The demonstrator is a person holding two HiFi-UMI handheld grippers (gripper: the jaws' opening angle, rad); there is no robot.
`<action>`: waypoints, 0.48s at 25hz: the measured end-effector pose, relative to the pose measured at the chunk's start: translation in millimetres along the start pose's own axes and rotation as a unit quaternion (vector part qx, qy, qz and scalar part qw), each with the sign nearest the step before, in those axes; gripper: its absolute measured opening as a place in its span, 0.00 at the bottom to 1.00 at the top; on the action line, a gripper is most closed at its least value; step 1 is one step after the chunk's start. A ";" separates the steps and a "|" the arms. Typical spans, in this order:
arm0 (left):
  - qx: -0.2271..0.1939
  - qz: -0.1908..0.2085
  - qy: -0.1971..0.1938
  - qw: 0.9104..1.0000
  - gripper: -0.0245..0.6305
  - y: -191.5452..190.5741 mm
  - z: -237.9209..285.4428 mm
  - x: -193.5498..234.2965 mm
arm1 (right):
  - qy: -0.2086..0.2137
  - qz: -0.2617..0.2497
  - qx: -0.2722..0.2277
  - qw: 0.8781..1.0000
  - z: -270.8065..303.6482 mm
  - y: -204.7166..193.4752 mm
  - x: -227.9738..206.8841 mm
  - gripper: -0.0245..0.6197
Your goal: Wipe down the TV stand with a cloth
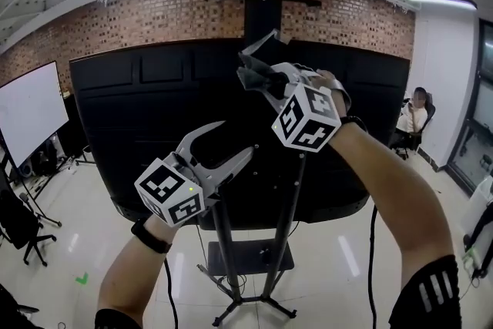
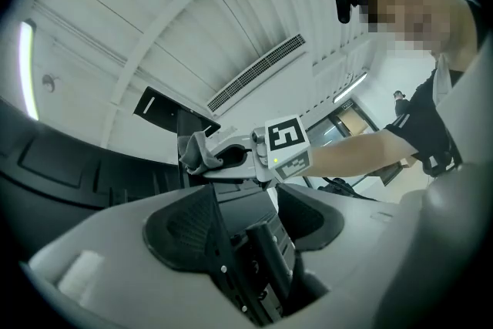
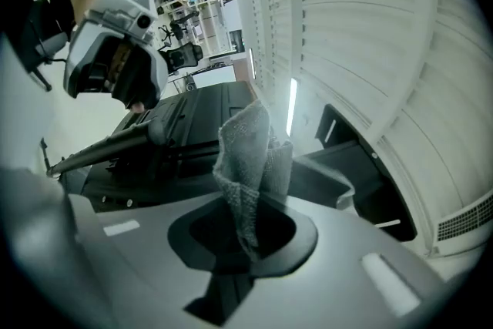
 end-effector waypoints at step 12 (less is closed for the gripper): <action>0.011 -0.047 0.009 0.999 0.47 -43.5 -24.6 -13.8 | 0.014 -0.068 0.052 0.996 14.4 -13.9 75.0 0.11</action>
Point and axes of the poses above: the fingertips, and each gripper's own axes: z forward along the fingers, x to its left, y out of its top, the point moved 5 cm from there along -z, backward along the fingers, and after that the axes turned 6 degrees about y, right-handed, at the moved point
